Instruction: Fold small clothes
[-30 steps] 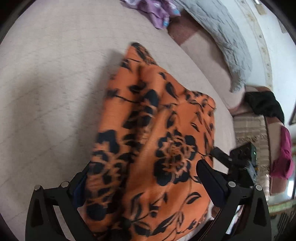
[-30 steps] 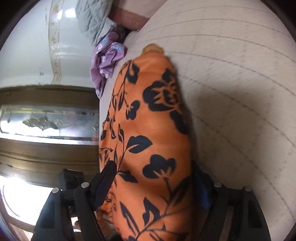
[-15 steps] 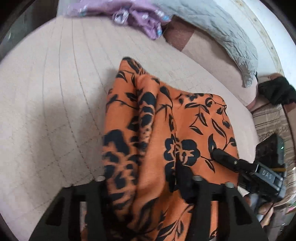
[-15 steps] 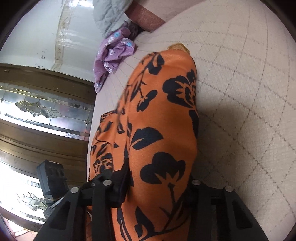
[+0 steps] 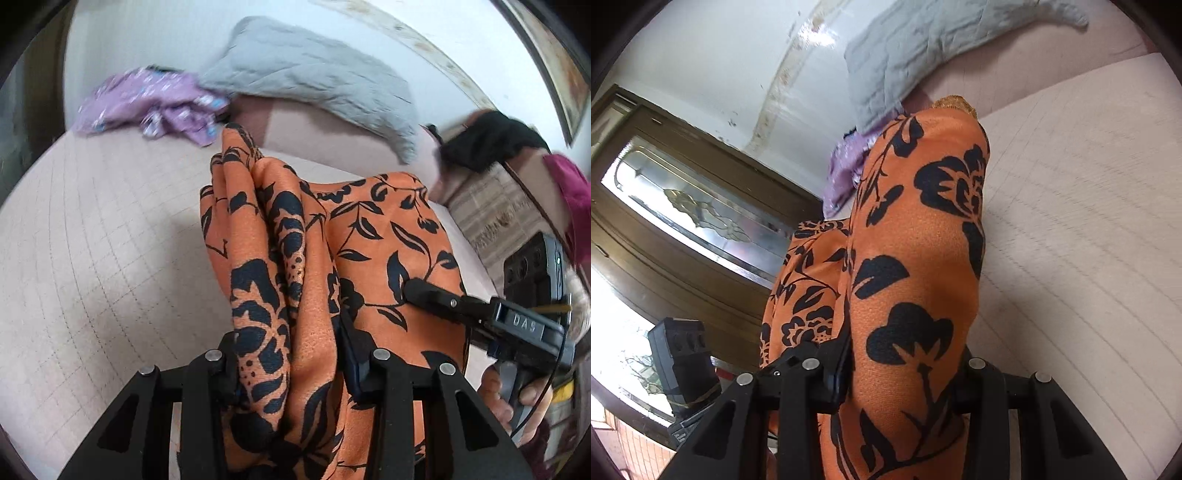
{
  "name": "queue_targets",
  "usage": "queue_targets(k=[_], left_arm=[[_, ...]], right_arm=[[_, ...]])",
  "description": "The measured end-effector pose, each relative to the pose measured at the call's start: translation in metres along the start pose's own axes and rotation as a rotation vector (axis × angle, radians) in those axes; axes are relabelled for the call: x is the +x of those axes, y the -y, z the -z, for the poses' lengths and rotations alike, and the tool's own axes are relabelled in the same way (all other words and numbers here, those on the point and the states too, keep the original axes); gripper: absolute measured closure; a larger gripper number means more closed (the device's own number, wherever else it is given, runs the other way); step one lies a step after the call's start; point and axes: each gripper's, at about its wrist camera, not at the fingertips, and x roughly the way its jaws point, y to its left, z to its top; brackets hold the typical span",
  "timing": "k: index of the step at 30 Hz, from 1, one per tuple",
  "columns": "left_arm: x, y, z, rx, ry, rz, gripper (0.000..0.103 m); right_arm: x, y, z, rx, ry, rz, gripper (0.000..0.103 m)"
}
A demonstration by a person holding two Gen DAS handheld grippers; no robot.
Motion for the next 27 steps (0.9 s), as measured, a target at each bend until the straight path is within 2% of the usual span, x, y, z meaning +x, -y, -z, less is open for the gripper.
queue_targets(k=[5, 11, 15, 22, 27], left_arm=[[-0.02, 0.031, 0.025, 0.051, -0.026, 0.009, 0.062], [-0.03, 0.061, 0.053, 0.118, -0.065, -0.013, 0.062], [-0.034, 0.068, 0.06, 0.124, -0.079, -0.023, 0.062], [-0.039, 0.066, 0.066, 0.103, -0.089, -0.042, 0.062], [-0.046, 0.062, 0.065, 0.094, -0.066, -0.056, 0.062]], right_arm=[[-0.047, 0.007, 0.028, 0.006, 0.044, -0.009, 0.062], [-0.065, 0.013, 0.055, 0.037, 0.055, 0.003, 0.062], [-0.073, 0.018, 0.068, 0.054, 0.052, -0.005, 0.062], [-0.073, 0.028, 0.067, 0.056, 0.034, -0.013, 0.062], [-0.075, 0.026, 0.063, 0.039, 0.03, -0.025, 0.062]])
